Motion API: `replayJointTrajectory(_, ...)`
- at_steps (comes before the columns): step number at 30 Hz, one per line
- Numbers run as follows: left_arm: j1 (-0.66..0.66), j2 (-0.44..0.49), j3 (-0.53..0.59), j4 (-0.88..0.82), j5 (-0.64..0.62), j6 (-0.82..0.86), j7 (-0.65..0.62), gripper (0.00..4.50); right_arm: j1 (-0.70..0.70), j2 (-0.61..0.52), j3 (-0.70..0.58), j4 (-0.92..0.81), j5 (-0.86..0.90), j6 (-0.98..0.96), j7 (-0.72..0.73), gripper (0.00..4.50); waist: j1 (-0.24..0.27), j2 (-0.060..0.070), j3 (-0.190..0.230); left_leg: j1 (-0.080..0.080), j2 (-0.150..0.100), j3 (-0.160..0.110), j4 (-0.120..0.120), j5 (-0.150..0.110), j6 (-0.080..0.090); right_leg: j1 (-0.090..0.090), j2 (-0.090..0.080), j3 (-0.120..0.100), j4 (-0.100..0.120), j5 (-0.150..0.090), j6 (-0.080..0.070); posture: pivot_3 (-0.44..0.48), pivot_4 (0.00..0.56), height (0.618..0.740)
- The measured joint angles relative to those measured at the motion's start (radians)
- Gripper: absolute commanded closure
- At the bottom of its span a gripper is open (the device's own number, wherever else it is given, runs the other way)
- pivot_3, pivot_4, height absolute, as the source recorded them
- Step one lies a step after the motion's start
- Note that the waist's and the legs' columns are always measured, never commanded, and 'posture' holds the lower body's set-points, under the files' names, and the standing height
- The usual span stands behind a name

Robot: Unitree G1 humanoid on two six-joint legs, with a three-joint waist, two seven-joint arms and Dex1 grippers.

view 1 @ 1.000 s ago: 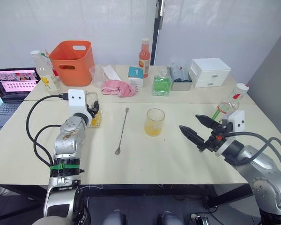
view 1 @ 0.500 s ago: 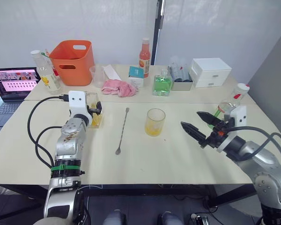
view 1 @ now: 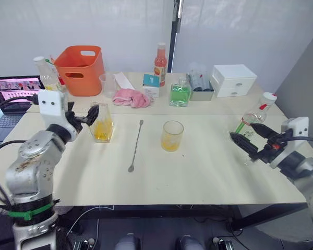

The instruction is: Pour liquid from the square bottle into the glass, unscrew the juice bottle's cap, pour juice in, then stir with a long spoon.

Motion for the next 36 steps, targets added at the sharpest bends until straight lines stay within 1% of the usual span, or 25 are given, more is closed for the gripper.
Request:
replayJointTrajectory(3,0.127,0.072,0.077,0.094,-0.052,-0.037,-0.173,0.03,0.054,-0.006,-0.057,0.065,-0.014,-0.019,0.023,0.0,-0.002,0.0,0.0,0.001,0.001,0.004,-0.001,0.001,-0.001,0.0,0.001,-0.001,0.0,-0.001,-0.002,0.0,0.15,0.715)
replayJointTrajectory(7,0.233,0.117,0.125,0.217,-0.054,-0.2,-0.351,0.03,0.134,-0.018,-0.104,0.11,-0.041,-0.059,0.08,0.0,0.004,0.0,0.0,0.002,0.001,0.006,-0.001,0.001,-0.001,0.001,0.0,-0.001,-0.001,-0.002,-0.002,0.0,0.15,0.715)
replayJointTrajectory(9,0.263,0.12,0.124,0.277,-0.026,-0.289,-0.401,0.03,0.155,-0.018,-0.125,0.139,-0.045,-0.077,0.097,0.0,0.005,0.0,0.0,0.002,0.001,0.006,-0.001,0.001,-0.001,0.001,0.0,-0.001,-0.001,-0.002,-0.002,0.0,0.15,0.715)
replayJointTrajectory(13,0.29,0.119,0.12,0.357,0.009,-0.453,-0.463,0.03,0.17,-0.019,-0.147,0.185,-0.063,-0.103,0.109,0.0,0.003,0.001,0.0,0.002,0.002,0.006,-0.002,0.001,-0.001,0.001,-0.001,-0.001,-0.001,-0.002,-0.003,0.0,0.15,0.715)
replayJointTrajectory(17,0.329,0.1,0.117,0.421,0.02,-0.538,-0.495,0.03,0.175,-0.019,-0.159,0.232,-0.089,-0.123,0.111,0.0,0.001,0.001,-0.001,0.002,0.003,0.006,-0.003,0.0,-0.001,0.0,0.0,0.0,-0.001,-0.002,-0.003,0.0,0.15,0.715)
replayJointTrajectory(25,0.34,0.096,0.112,0.451,0.019,-0.586,-0.512,0.03,0.173,-0.018,-0.152,0.225,-0.099,-0.129,0.108,0.0,0.004,0.001,-0.001,0.002,0.004,0.006,-0.003,0.0,-0.001,0.001,-0.001,0.0,-0.001,-0.002,-0.003,0.0,0.15,0.715)
replayJointTrajectory(32,0.336,0.097,0.09,0.425,0.001,-0.568,-0.526,0.03,0.175,0.025,-0.144,0.095,-0.088,-0.081,0.014,0.0,0.002,0.001,-0.001,0.002,0.005,0.005,-0.003,0.0,-0.001,0.0,0.0,0.0,-0.001,-0.002,-0.003,0.0,0.15,0.715)
replayJointTrajectory(36,0.333,0.096,0.05,0.344,-0.035,-0.512,-0.537,0.03,0.133,0.072,-0.102,-0.01,-0.081,-0.019,-0.105,0.0,0.001,0.001,-0.001,0.002,0.006,0.004,-0.003,0.0,-0.001,0.0,0.0,0.0,-0.001,-0.002,-0.003,0.0,0.15,0.715)
